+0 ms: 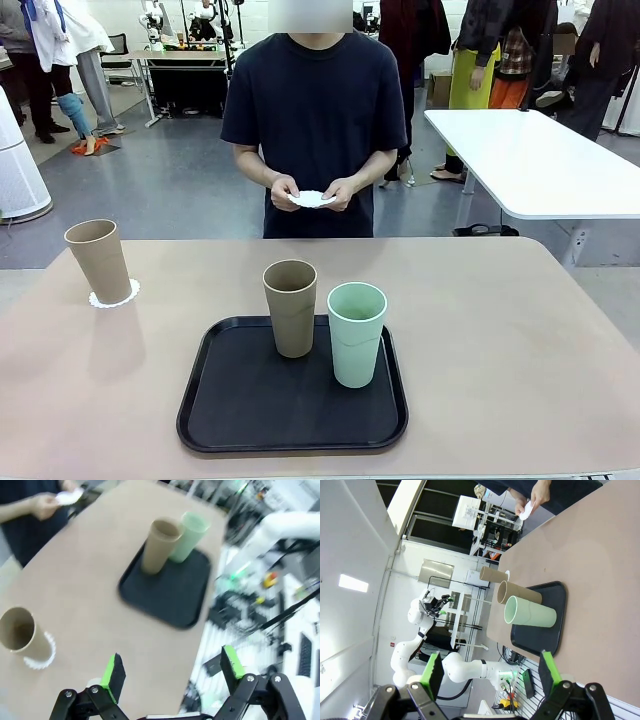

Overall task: Place coasters on the table and set cups on them.
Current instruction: Take one Reusable plastic cup from the Flat Tray and place it on a coaster set by the human.

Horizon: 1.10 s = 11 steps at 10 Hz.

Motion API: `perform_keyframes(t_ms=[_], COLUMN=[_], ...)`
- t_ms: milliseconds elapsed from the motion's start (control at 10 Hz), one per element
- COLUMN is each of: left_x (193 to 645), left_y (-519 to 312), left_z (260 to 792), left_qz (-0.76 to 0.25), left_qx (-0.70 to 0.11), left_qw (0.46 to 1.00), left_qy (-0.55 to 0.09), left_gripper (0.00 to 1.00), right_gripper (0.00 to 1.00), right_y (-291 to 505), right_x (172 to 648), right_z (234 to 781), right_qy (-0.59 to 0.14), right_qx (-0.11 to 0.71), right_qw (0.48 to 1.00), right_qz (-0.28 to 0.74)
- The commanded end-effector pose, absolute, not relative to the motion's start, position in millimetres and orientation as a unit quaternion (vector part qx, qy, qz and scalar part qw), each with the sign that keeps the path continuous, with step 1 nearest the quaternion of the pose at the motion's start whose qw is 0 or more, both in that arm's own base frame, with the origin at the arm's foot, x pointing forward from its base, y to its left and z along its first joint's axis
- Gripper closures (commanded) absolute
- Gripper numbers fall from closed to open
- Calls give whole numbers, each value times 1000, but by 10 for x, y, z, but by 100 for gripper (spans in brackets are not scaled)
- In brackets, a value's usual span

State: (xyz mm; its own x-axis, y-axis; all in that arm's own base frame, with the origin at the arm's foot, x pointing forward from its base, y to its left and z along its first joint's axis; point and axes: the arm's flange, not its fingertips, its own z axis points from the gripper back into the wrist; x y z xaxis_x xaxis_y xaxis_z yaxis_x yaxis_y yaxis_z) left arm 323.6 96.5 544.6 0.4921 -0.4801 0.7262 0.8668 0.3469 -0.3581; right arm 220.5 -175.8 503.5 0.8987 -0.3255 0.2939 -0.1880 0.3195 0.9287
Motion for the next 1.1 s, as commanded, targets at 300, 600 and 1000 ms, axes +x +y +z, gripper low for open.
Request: perform_keyframes(t_ms=[300, 600, 1000], left_x=[3497, 3060, 2786], left_y=[2118, 2560, 2828], left_z=[5011, 4884, 5004], left_qz=[-34, 3, 6], left_qx=[-634, -479, -430], left_qw=[733, 836, 862], left_qy=[-245, -267, -270], left_gripper=[0, 0, 0], right_gripper=[0, 0, 0], right_y=[-1741, -1741, -1741], right_x=[2224, 2224, 2224], right_z=[5033, 5033, 5033], right_qy=[-225, -225, -225], right_qx=[584, 584, 584], right_qw=[778, 778, 778], right_qz=[-49, -49, -49])
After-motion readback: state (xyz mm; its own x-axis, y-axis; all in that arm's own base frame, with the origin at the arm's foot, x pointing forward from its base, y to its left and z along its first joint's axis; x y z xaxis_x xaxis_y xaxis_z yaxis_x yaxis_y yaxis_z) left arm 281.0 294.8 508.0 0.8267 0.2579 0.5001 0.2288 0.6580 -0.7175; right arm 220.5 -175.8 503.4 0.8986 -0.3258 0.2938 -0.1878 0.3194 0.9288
